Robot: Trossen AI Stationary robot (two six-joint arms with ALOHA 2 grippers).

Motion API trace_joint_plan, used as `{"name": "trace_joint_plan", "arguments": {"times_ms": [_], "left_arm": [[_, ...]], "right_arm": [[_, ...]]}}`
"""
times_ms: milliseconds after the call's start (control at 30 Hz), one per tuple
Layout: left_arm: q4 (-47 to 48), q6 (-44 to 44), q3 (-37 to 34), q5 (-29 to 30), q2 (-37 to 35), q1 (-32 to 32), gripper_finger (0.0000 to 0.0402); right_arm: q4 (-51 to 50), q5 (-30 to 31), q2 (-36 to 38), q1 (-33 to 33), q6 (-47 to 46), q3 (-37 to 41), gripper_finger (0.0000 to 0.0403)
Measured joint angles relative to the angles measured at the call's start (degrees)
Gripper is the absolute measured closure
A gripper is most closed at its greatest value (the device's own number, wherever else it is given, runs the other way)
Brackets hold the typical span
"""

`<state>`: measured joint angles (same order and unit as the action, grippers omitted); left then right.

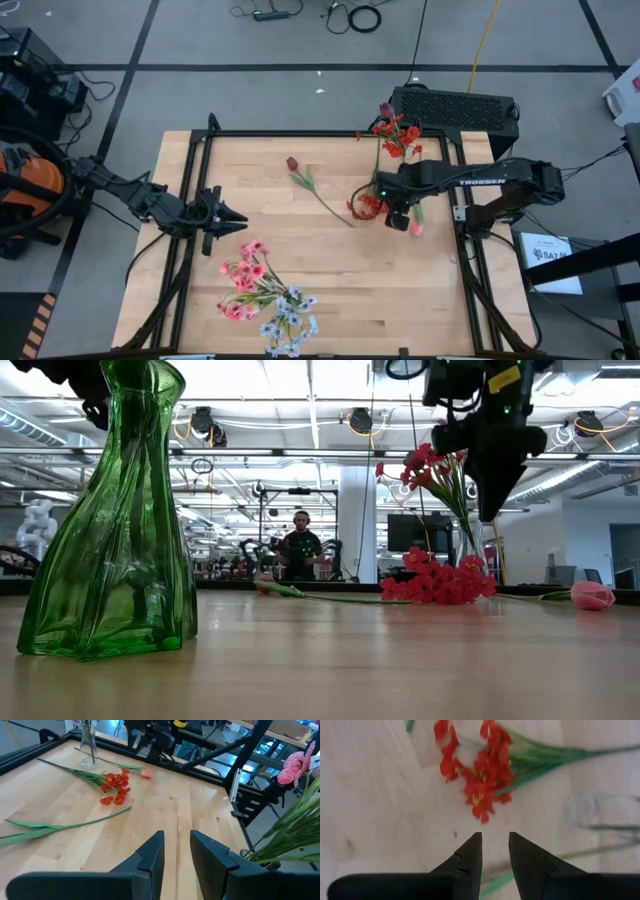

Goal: Sort flowers into vase by color
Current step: Put the orange flower into the transparent vase

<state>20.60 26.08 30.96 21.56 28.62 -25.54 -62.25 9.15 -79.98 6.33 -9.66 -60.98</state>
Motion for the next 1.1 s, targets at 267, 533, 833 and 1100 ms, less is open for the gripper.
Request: {"name": "trace_joint_plan", "arguments": {"times_ms": [267, 533, 833, 1100], "left_arm": [[2.2, -1.0, 0.0, 1.4, 0.0, 0.0, 0.0301], [4.0, -2.6, 0.0, 1.5, 0.0, 0.0, 0.0301], [3.9, -2.6, 0.0, 1.5, 0.0, 0.0, 0.0301], [3.9, -2.5, 0.0, 1.5, 0.0, 0.0, 0.0301]], "right_arm": [[5.1, -0.1, 2.9, 5.9, 8.5, 5.3, 0.0315], [9.2, 0.4, 1.2, 9.1, 26.5, 7.0, 0.0315], [15.3, 6.6, -3.5, 7.6, 47.1, 7.0, 0.0315], [16.2, 18.0, -9.8, 5.7, 65.4, 7.0, 0.0315]]}}
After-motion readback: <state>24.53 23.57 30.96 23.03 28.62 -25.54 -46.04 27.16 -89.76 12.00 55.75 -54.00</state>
